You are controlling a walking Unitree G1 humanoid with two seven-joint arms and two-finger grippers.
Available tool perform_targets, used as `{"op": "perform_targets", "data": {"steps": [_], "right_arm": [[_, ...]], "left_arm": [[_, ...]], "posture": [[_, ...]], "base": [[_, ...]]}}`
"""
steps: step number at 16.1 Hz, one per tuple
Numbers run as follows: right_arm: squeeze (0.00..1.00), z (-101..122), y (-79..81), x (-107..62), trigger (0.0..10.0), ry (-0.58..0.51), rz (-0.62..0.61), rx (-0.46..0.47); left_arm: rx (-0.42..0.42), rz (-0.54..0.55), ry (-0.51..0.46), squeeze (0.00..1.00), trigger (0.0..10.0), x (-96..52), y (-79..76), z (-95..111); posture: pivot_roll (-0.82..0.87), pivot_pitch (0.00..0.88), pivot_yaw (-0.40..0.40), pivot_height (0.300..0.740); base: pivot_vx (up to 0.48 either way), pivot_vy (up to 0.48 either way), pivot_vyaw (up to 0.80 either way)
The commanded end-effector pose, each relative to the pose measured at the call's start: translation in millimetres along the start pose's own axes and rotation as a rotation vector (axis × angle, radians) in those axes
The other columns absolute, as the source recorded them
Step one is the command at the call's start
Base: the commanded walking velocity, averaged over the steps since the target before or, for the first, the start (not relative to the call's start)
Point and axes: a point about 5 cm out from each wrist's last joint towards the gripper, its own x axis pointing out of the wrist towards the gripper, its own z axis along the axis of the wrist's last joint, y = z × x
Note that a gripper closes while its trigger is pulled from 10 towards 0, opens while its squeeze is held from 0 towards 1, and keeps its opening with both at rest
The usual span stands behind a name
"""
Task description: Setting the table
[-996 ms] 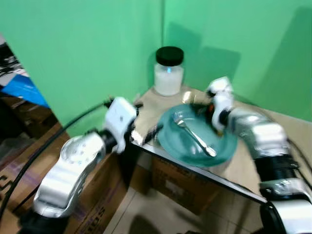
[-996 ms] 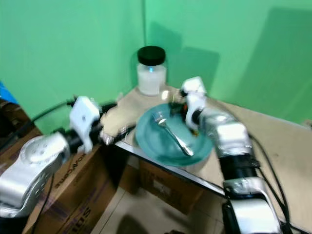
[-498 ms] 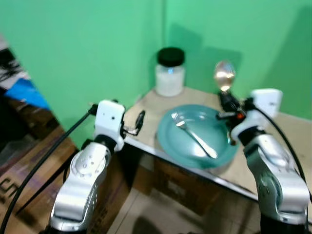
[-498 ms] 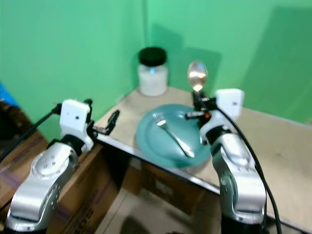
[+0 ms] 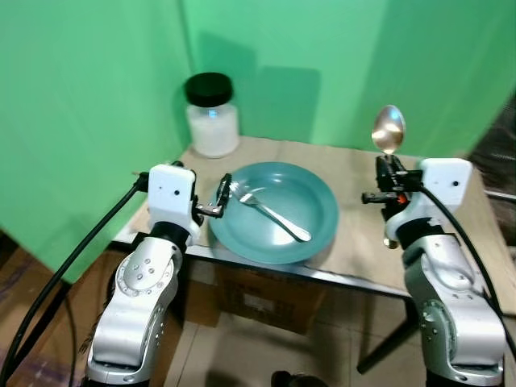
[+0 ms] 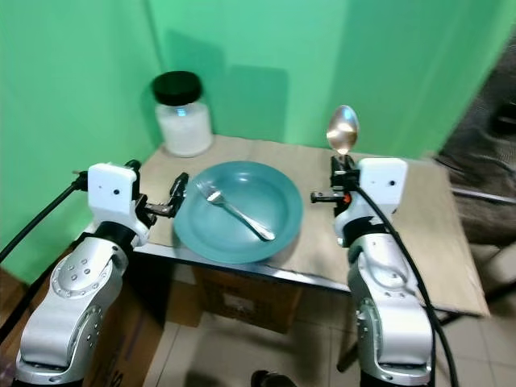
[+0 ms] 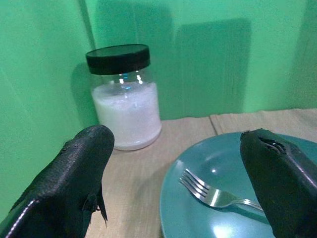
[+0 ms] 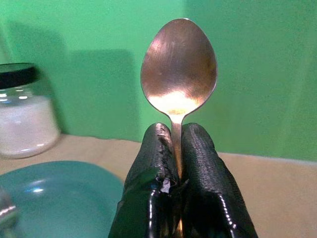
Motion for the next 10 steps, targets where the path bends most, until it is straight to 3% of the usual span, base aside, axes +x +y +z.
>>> {"op": "perform_targets", "data": {"steps": [1,10], "right_arm": [[0.0,-0.5,-0.6,-1.2,10.0,0.003,-0.025,-0.01],[0.0,-8.6,-2.9,-0.7,10.0,0.055,-0.092,-0.041]], "left_arm": [[0.015,0.026,-0.024,0.0,10.0,-2.3,4.7,4.8],[0.027,0.011,-0.004,0.0,10.0,-3.0,7.5,2.9]], "posture": [[-0.05,0.0,0.013,0.74],[-0.06,0.0,0.021,0.74]], "base": [[0.0,0.0,-0.8],[0.0,0.0,-0.8]]}}
